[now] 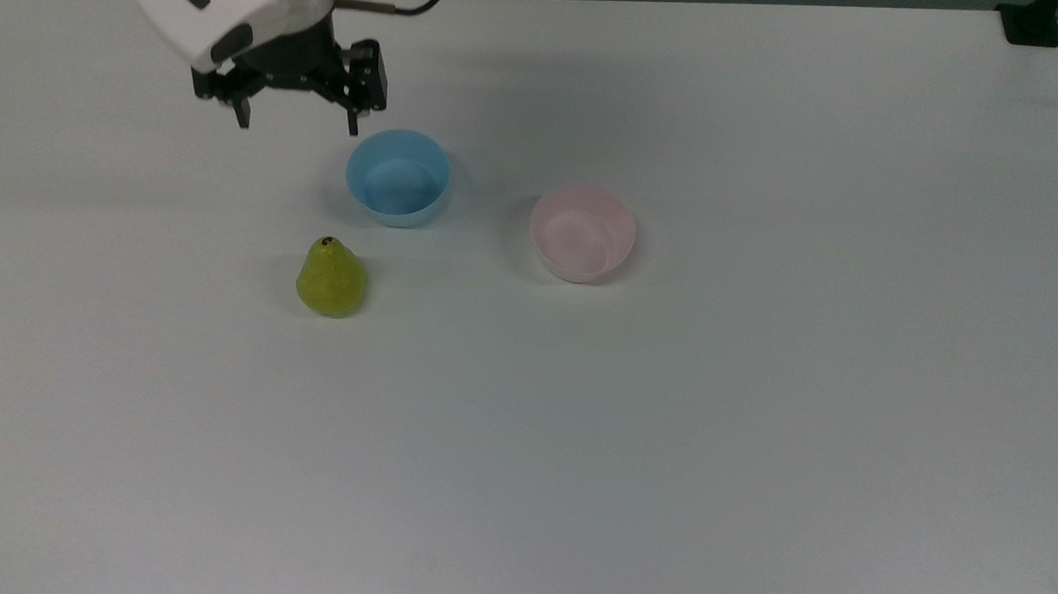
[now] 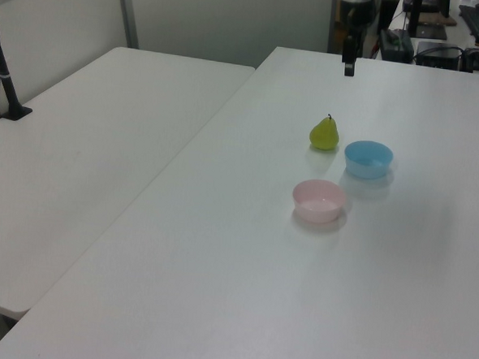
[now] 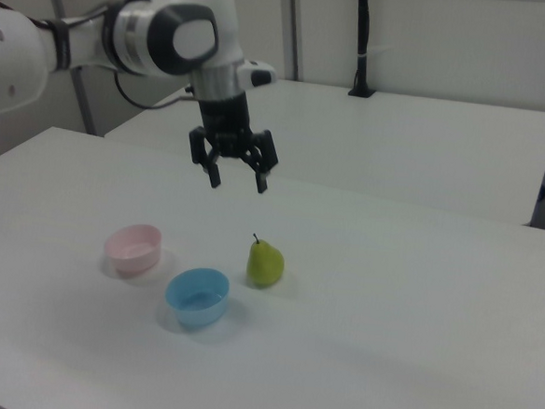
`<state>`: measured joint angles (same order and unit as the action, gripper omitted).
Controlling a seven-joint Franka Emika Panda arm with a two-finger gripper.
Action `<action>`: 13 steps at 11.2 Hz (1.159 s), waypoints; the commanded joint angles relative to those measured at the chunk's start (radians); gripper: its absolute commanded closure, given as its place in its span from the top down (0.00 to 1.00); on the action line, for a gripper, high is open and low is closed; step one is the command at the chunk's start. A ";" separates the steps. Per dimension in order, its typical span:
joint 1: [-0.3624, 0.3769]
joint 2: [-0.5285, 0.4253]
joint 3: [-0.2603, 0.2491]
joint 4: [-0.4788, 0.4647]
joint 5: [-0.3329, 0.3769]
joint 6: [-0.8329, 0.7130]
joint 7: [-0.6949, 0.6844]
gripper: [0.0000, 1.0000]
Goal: Place the pear in the bowl
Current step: 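Move the open gripper toward the green pear beside the blue bowl, then lower the gripper around the green pear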
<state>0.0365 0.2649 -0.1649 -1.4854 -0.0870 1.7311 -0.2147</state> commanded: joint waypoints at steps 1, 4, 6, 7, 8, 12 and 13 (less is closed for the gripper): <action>-0.012 0.023 -0.004 -0.110 0.020 0.181 -0.052 1.00; -0.017 0.106 -0.004 -0.118 0.020 0.260 -0.052 1.00; -0.010 0.154 -0.001 -0.119 0.020 0.301 -0.042 1.00; -0.009 0.174 -0.001 -0.119 0.020 0.317 -0.040 1.00; -0.007 0.189 0.001 -0.119 0.020 0.341 -0.037 1.00; -0.006 0.229 0.004 -0.122 0.018 0.370 -0.037 0.89; -0.006 0.235 0.004 -0.128 0.018 0.377 -0.037 0.88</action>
<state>0.0241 0.4988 -0.1562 -1.5889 -0.0869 2.0678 -0.2342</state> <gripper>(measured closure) 0.044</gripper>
